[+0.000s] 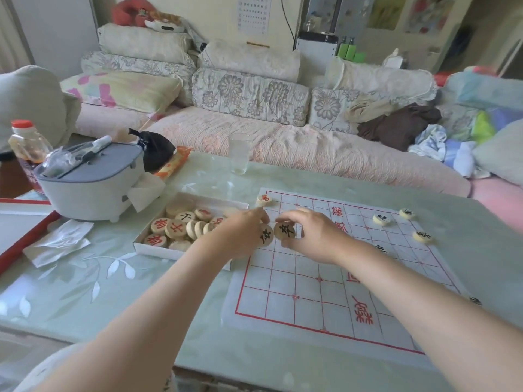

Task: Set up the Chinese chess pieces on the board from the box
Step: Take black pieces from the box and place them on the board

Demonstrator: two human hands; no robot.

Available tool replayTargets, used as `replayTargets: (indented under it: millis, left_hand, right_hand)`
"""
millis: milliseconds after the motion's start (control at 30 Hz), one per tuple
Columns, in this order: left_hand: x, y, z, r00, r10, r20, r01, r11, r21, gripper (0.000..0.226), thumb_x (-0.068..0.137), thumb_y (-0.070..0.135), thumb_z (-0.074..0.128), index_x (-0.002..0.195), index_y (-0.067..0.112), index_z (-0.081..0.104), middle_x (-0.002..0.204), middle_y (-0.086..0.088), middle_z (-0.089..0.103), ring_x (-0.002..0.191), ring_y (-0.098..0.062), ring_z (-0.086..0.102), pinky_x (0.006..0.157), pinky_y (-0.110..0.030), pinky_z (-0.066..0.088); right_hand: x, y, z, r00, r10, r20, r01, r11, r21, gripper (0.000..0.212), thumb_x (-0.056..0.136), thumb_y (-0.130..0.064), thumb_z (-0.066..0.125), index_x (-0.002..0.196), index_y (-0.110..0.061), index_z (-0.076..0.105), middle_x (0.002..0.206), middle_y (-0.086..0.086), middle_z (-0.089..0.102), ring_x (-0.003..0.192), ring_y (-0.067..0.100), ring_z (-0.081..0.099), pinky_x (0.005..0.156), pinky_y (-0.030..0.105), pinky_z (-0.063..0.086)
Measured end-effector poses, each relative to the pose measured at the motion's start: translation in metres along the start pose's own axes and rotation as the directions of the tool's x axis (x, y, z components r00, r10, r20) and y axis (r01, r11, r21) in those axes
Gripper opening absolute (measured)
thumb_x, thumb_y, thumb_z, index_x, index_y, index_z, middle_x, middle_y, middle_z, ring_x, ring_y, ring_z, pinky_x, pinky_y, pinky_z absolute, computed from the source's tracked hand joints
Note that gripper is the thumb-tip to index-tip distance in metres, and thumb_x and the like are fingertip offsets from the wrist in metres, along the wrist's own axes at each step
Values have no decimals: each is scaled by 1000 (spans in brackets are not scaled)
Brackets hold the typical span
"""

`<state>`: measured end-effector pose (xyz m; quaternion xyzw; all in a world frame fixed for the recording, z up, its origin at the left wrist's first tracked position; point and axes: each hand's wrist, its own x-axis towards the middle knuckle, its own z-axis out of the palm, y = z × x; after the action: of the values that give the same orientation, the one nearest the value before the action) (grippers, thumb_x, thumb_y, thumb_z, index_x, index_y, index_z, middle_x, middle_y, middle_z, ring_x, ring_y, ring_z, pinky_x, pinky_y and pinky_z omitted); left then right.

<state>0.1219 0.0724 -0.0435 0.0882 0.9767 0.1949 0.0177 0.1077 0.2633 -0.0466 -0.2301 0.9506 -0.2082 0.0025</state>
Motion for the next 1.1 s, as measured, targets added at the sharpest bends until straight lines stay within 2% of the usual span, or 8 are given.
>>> replayTargets:
  millis: [100, 200, 300, 433, 567, 733, 1000, 1100]
  left_hand:
    - [1, 40, 23, 991, 104, 87, -107, 994, 35, 33, 99, 13, 42, 129, 25, 48, 121, 1, 57, 85, -19, 55, 54, -19, 39]
    - [2, 67, 52, 975, 141, 170, -128, 988, -88, 25, 99, 20, 45, 121, 28, 54, 118, -3, 58, 90, -20, 59, 70, -29, 52]
    - [1, 89, 69, 957, 188, 220, -162, 978, -130, 24, 99, 20, 43, 116, 26, 59, 117, -1, 58, 95, -19, 59, 81, -33, 54]
    - [2, 106, 80, 945, 260, 199, -233, 961, -152, 32, 99, 13, 37, 120, 20, 59, 119, 1, 57, 91, -15, 54, 75, -22, 44]
    - [6, 110, 90, 949, 275, 152, -255, 957, -140, 28, 101, 22, 38, 118, 22, 60, 117, 1, 57, 93, -13, 53, 73, -18, 40]
    - [3, 111, 92, 965, 232, 122, -207, 960, -187, 22, 98, 24, 46, 116, 24, 59, 109, 7, 56, 90, -11, 55, 72, -19, 46]
    - [-14, 128, 102, 981, 113, 159, -25, 882, -470, 17, 92, 22, 58, 109, 25, 60, 100, 12, 63, 76, -10, 64, 63, -27, 57]
    - [-21, 137, 102, 983, 86, 165, 22, 826, -564, 17, 91, 19, 58, 107, 22, 61, 95, 8, 66, 77, -13, 69, 72, -34, 60]
  right_hand:
    - [-27, 33, -17, 994, 100, -37, -100, 995, 7, 43, 88, -46, 68, 128, -33, 60, 122, -12, 58, 114, 9, 53, 100, 32, 42]
    - [-55, 64, -32, 977, 207, -42, -209, 978, -23, 46, 91, -36, 68, 134, -29, 56, 130, -6, 54, 121, 14, 51, 101, 28, 38]
    - [-84, 92, -48, 952, 305, -30, -305, 952, -17, 44, 87, -27, 72, 128, -31, 57, 127, -9, 57, 118, 14, 53, 96, 28, 40]
    - [-118, 117, -62, 909, 417, -16, -417, 909, 28, 36, 79, -23, 77, 109, -34, 59, 115, -15, 59, 104, 8, 56, 76, 16, 40]
    - [-135, 132, -61, 894, 448, 10, -448, 894, 17, 35, 72, -23, 81, 99, -35, 61, 112, -17, 62, 106, 7, 58, 84, 20, 44]
    - [-151, 138, -59, 888, 459, 37, -459, 888, -2, 32, 72, -26, 83, 96, -34, 63, 109, -19, 61, 97, 1, 55, 73, 13, 39]
    - [-163, 130, -55, 890, 453, 43, -450, 891, -68, 24, 76, -50, 76, 94, -37, 69, 94, -23, 55, 93, 3, 55, 84, 28, 48]
    - [-163, 126, -55, 902, 428, 50, -422, 901, -100, 22, 77, -52, 74, 94, -38, 69, 105, -17, 57, 98, 7, 55, 86, 31, 48]
